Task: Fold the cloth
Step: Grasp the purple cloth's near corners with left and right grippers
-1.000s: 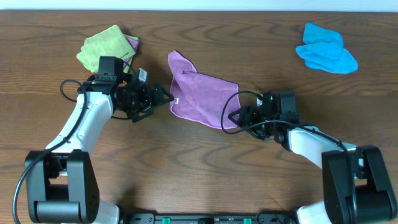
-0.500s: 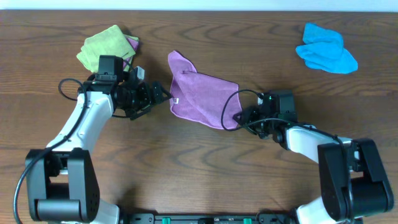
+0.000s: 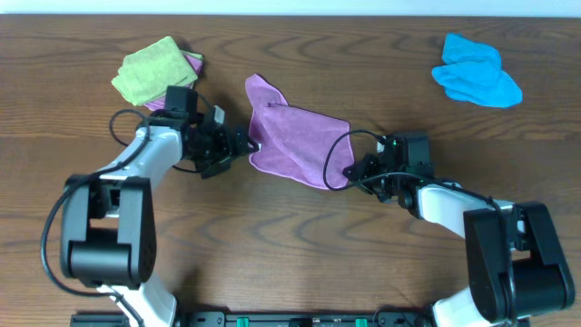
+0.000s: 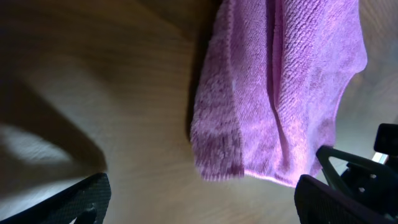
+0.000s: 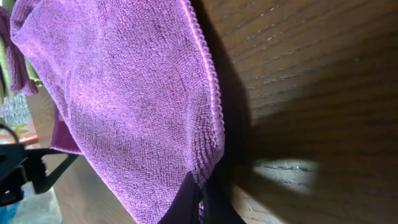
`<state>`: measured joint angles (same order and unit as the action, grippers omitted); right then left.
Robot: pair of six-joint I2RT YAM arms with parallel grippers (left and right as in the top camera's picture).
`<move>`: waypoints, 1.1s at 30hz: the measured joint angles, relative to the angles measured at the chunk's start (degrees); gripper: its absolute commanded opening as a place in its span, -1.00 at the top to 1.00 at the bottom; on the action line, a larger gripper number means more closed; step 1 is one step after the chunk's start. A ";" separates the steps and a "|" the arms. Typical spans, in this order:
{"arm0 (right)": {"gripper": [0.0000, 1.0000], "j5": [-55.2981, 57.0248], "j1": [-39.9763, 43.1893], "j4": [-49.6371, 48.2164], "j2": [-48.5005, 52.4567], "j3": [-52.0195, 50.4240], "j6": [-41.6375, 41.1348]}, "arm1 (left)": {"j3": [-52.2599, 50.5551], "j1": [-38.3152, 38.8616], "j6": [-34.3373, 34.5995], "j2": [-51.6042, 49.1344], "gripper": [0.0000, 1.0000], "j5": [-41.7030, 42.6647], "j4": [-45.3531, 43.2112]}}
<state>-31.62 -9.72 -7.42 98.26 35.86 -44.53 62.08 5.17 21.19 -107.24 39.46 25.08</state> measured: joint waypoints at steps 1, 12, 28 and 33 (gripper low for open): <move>0.97 -0.17 0.00 -0.15 0.00 0.00 -0.02 | 0.00 0.59 0.17 -0.63 -0.91 0.15 -1.07; 0.98 -2.03 0.00 -0.66 0.00 0.00 0.00 | 0.48 4.61 4.35 -3.54 -0.40 1.77 -9.27; 0.97 -3.10 0.02 -1.99 0.00 0.00 0.07 | 1.09 5.44 4.52 -7.82 0.89 4.02 -9.64; 0.97 -3.58 0.83 -2.01 -1.09 -0.04 0.22 | 1.11 5.05 4.48 -5.64 0.89 5.27 -9.33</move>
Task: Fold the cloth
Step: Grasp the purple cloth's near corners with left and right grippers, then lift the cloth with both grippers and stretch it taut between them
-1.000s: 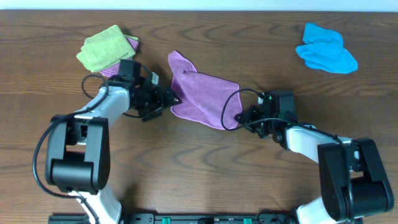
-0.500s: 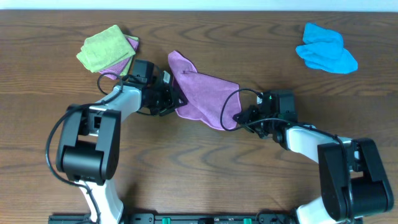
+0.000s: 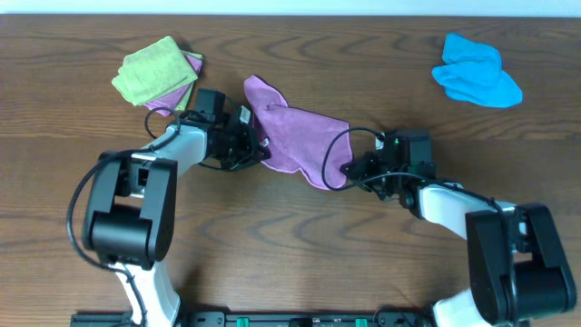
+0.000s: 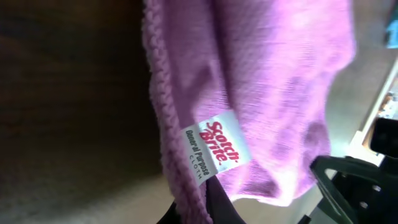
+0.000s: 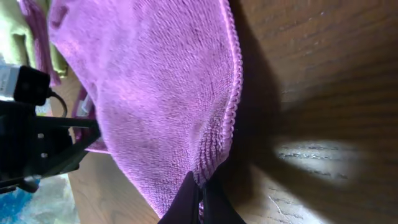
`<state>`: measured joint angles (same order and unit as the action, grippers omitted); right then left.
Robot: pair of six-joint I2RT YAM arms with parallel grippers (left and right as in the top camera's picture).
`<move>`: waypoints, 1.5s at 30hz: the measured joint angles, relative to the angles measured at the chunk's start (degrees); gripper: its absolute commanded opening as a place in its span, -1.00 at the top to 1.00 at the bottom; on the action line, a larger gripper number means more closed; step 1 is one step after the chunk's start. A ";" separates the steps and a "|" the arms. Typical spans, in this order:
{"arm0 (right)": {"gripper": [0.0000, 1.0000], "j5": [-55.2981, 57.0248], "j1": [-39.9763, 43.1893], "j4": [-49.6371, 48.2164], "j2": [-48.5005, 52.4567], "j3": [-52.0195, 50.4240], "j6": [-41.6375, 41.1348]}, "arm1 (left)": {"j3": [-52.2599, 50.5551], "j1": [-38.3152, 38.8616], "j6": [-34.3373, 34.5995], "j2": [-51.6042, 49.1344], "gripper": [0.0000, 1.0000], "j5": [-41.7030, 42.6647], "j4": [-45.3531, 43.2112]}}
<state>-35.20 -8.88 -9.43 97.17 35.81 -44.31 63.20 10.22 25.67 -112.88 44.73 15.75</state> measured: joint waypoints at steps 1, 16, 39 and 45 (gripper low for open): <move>0.97 -0.07 0.42 0.04 -0.94 0.00 0.00 | 0.02 -0.13 0.00 1.07 0.89 0.09 0.11; 0.97 -1.27 2.08 -0.26 -20.65 1.79 0.00 | 4.22 -0.83 3.30 20.35 0.88 0.35 1.81; 0.97 1.79 7.50 5.11 -0.28 32.11 3.82 | 15.80 -3.02 12.28 8.39 0.89 -4.68 -19.61; 0.97 1.66 7.48 7.78 6.03 41.24 5.18 | 24.28 -4.42 13.14 4.02 0.89 -3.82 -18.71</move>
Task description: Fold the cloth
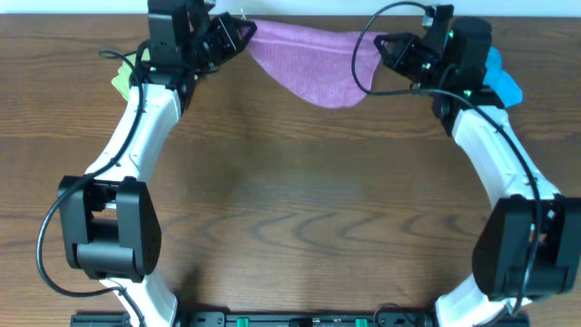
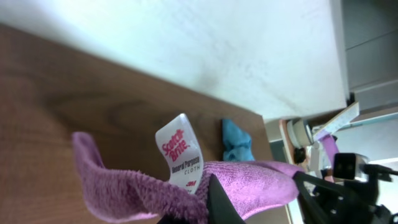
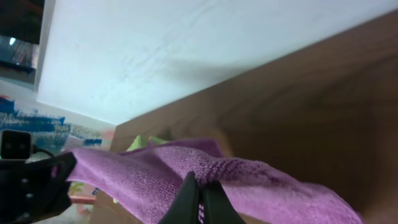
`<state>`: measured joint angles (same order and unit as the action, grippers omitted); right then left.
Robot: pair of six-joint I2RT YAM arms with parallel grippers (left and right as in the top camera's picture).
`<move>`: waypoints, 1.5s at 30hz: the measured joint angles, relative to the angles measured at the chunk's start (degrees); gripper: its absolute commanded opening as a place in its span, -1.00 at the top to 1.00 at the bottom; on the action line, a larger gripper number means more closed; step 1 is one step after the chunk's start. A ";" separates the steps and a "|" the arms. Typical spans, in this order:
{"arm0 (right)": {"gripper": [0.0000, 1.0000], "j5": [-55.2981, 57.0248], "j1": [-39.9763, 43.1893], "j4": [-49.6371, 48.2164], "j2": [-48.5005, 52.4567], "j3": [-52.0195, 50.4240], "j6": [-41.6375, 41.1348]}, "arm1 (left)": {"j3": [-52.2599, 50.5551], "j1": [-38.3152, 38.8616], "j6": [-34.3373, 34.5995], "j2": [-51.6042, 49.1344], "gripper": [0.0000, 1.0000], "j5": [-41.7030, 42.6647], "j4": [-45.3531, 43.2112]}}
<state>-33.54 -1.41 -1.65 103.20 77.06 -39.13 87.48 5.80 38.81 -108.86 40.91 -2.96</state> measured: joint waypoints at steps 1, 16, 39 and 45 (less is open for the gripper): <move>0.97 -0.02 0.00 0.79 0.46 1.09 0.31 | 0.81 -0.13 0.00 -0.11 0.89 0.35 0.44; 0.97 -1.07 0.00 27.87 0.79 4.90 11.96 | 2.36 -1.97 -14.73 -0.13 0.89 6.34 31.04; 0.97 -1.60 -0.22 56.08 0.79 1.51 30.88 | -5.29 -1.16 -43.78 -0.13 0.88 4.85 64.17; 0.97 -0.44 -0.20 53.79 -0.31 -7.43 32.33 | -14.58 0.26 -44.63 -0.13 0.88 5.25 61.20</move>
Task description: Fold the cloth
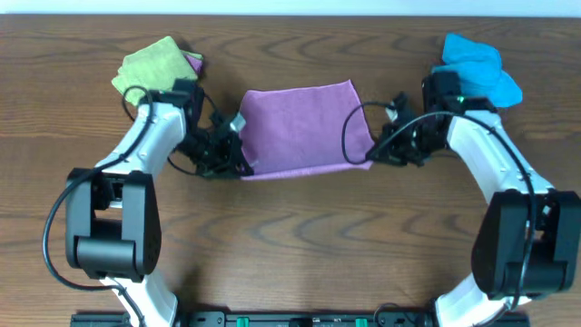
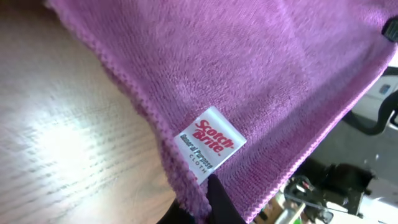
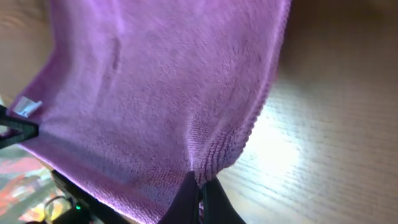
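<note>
The purple cloth (image 1: 300, 127) lies spread flat as a rough square in the middle of the wooden table. My left gripper (image 1: 238, 167) is shut on its near left corner, beside the white Scotch-Brite label (image 2: 211, 141). My right gripper (image 1: 370, 156) is shut on the near right corner, where the hem (image 3: 208, 152) bunches between the fingers. In both wrist views the purple cloth (image 2: 249, 68) (image 3: 155, 81) fills most of the picture, low over the wood.
A folded green cloth (image 1: 154, 71) over a purple one lies at the back left. A crumpled blue cloth (image 1: 477, 68) lies at the back right, close to my right arm. Black cables loop from both wrists over the table (image 1: 300, 245).
Both grippers have come down from high at the table's far edge to the table's middle. The cloth, then hanging between them, now lies spread flat.
The cloth lay crumpled mid-table, my right gripper shut on one corner and my left open beside it. Then the left was shut on the labelled corner. Both then held the cloth stretched high at the far edge, and now it lies flat.
</note>
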`<state>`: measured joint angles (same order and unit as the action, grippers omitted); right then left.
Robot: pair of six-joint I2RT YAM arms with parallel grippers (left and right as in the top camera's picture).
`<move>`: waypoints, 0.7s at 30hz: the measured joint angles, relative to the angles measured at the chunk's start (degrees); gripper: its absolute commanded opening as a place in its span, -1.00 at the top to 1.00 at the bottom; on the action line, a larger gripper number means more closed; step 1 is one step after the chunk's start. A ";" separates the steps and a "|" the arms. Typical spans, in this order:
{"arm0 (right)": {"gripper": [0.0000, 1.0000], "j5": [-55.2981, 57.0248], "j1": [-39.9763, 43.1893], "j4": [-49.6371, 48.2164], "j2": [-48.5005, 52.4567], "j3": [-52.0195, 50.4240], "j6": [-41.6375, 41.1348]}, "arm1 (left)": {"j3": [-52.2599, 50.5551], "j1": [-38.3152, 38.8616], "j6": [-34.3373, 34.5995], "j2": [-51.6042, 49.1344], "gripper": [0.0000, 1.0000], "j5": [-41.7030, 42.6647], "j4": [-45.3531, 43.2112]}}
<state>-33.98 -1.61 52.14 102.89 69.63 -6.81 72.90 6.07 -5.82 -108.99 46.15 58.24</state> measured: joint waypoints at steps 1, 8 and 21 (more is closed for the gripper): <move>0.97 0.22 0.00 -0.68 -0.81 -1.99 0.11 | -1.36 0.17 -0.07 0.00 0.88 0.11 -0.48; 0.97 0.50 0.00 -4.74 -10.08 -15.17 0.31 | -8.04 0.57 -0.24 0.00 0.88 0.63 -1.29; 0.97 2.64 0.00 -13.09 -19.80 -26.01 -1.81 | -12.13 1.22 2.71 7.34 0.88 1.46 -4.76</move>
<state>-31.33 -1.61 39.05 83.09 43.62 -8.62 60.77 7.29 -3.11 -101.65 47.62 53.47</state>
